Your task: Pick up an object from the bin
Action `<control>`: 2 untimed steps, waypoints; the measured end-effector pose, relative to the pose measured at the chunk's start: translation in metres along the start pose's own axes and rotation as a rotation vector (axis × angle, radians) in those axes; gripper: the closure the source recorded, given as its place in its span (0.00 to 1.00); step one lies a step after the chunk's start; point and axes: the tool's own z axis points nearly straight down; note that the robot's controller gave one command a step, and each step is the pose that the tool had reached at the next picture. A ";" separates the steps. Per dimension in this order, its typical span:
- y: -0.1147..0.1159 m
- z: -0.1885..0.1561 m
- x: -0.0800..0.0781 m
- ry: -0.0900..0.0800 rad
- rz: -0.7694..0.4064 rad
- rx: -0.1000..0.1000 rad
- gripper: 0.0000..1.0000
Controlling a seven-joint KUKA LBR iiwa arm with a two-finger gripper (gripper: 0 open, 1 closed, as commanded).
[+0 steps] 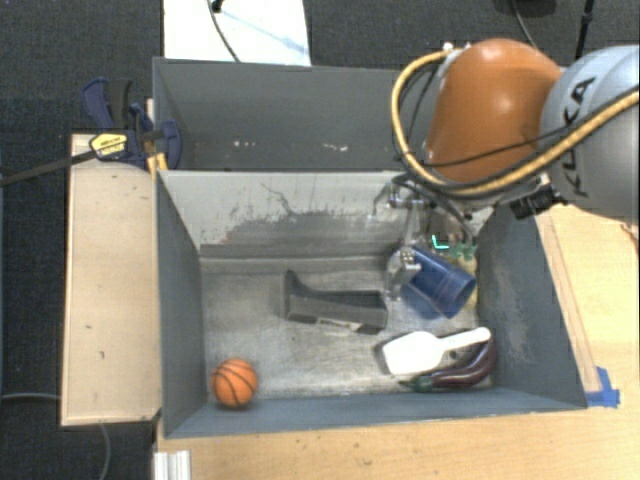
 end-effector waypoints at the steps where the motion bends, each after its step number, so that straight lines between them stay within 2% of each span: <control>1: 0.000 0.000 0.000 -0.001 0.001 0.000 0.00; 2: -0.003 0.049 0.007 -0.006 -0.056 0.000 0.00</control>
Offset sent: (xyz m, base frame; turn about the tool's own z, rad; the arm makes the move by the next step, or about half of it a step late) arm -0.0217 -0.0088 -0.1301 -0.1504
